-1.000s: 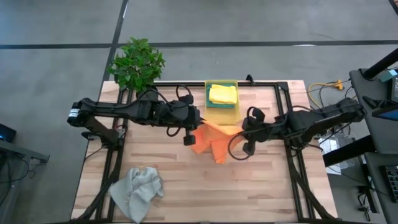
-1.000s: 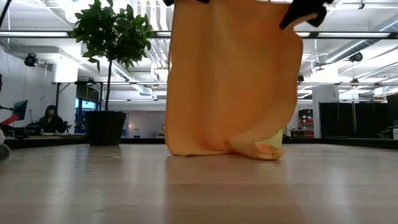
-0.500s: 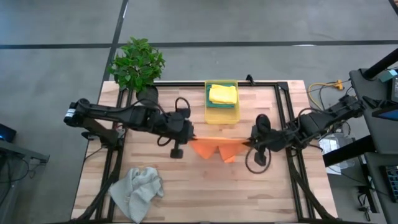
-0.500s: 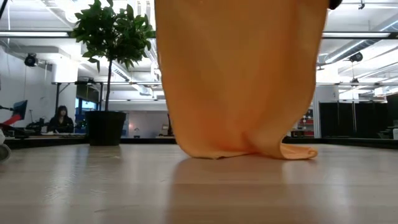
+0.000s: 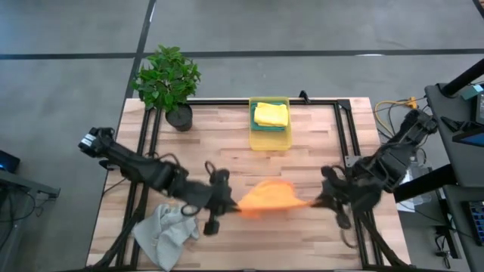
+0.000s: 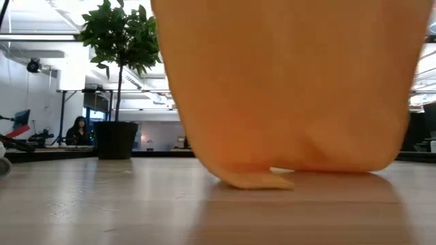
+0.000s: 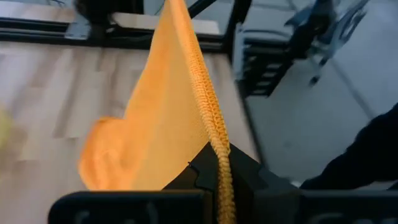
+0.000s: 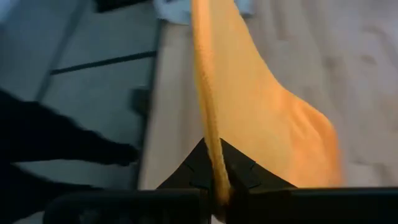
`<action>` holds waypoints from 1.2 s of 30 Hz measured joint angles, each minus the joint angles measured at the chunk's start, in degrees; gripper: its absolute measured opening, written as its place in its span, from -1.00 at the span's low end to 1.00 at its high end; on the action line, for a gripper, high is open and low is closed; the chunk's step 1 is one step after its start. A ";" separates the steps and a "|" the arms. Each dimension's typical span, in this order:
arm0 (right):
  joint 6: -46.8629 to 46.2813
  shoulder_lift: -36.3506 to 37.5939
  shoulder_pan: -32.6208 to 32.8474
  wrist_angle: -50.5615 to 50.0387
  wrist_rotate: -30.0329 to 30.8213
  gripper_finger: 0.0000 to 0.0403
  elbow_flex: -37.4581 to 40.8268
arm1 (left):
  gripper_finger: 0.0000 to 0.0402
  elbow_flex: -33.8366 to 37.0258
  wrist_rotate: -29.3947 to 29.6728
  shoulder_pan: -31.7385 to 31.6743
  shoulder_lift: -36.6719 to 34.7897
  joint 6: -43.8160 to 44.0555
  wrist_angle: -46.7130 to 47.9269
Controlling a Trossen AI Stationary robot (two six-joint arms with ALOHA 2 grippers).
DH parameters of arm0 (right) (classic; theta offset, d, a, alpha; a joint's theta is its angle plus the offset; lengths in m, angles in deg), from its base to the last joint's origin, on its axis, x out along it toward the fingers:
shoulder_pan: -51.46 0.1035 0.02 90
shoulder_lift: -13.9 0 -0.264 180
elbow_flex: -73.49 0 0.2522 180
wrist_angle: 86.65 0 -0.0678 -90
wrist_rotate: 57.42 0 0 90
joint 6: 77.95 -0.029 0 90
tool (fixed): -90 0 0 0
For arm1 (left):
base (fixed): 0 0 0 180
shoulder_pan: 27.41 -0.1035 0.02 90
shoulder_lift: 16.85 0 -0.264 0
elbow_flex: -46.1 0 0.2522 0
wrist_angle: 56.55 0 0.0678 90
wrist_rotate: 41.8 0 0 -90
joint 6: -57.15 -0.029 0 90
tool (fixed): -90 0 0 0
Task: Fold microfiber towels
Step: Fold the orange microfiber towel
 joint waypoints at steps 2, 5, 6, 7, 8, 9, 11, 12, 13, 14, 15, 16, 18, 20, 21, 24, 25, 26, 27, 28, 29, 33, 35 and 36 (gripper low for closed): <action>-0.68 -0.09 2.96 2.19 -0.65 -0.96 -0.50 | -1.00 -0.66 1.74 2.58 1.56 4.15 -2.88; -2.07 -0.09 6.90 7.90 -0.99 -0.96 -1.06 | -1.00 -1.21 3.00 6.12 2.98 8.93 -9.27; -2.47 -0.09 7.84 9.54 -1.02 -0.96 -1.54 | -1.00 -1.51 3.72 7.12 3.48 9.38 -12.19; -2.77 -0.09 8.72 11.25 -1.01 -0.96 -2.07 | -1.00 -1.94 5.28 7.97 3.83 9.82 -14.67; -2.97 -0.09 9.58 12.94 -0.89 -0.96 -2.69 | -1.00 -2.22 7.75 9.00 3.95 9.88 -16.16; -3.00 -0.09 10.26 14.65 -0.63 -0.96 -3.26 | -1.00 -2.57 10.48 9.89 3.96 9.81 -17.04; -2.60 -0.44 11.05 17.25 -0.42 -0.96 -4.51 | -1.00 -3.83 13.93 10.73 3.96 9.86 -18.01; -2.29 -0.50 11.34 17.74 -0.39 -0.96 -5.06 | -1.00 -4.27 15.09 10.96 3.92 9.80 -18.06; -2.28 -0.56 11.53 17.69 -0.36 -0.96 -5.33 | -1.00 -4.51 16.00 11.12 3.89 9.35 -18.00; -2.37 -0.67 11.67 17.48 -0.33 -0.96 -5.36 | -1.00 -4.59 16.79 11.18 3.87 8.68 -17.94; -2.54 -0.74 11.69 16.77 -0.35 -0.96 -5.34 | -1.00 -4.55 17.14 11.18 3.90 8.51 -17.44; -2.66 -0.85 11.70 15.90 -0.31 -0.96 -4.96 | -1.00 -4.30 17.36 11.18 3.90 8.49 -16.85; -4.47 -1.29 11.64 13.02 0.36 -0.96 -3.88 | -1.00 -3.18 17.51 10.98 4.14 9.01 -14.94; -6.95 -1.77 11.37 9.91 1.09 -0.96 -2.66 | -1.00 -2.64 18.12 10.31 5.12 10.15 -10.83; -8.07 -1.99 11.22 8.35 1.51 -0.96 -1.93 | -1.00 -2.60 18.69 10.11 5.86 10.55 -8.42; -11.74 -2.42 10.54 3.96 3.74 -0.96 0.44 | -1.00 -2.49 19.85 8.80 8.03 11.83 -2.64; -12.58 -2.46 10.14 2.56 4.55 -0.96 1.43 | -1.00 -2.49 20.31 8.32 8.59 11.84 -1.38; -13.25 -2.51 9.65 1.61 5.18 -0.96 2.33 | -1.00 -2.49 20.78 7.86 9.14 11.83 0.17; -13.66 -2.55 8.94 0.71 5.30 -0.96 3.29 | -1.00 -2.49 20.99 7.23 9.75 11.82 1.19; -13.98 -2.63 8.14 -0.15 5.30 -0.96 4.30 | -1.00 -2.49 21.01 6.54 10.34 11.82 2.07; -14.30 -2.67 7.18 -0.75 5.29 -0.96 5.29 | -1.00 -2.49 21.02 5.86 10.90 11.80 3.27; -14.38 -2.67 2.53 -0.56 5.18 -0.96 9.42 | -1.00 -2.42 21.86 2.84 12.62 11.77 7.69; -14.34 -2.65 -0.13 -0.57 5.19 -0.96 11.28 | -1.00 -1.79 23.90 1.63 13.19 11.82 9.85; -14.24 -2.65 -1.46 -0.51 5.20 -0.96 12.12 | -1.00 -1.16 24.86 1.01 13.29 11.81 10.00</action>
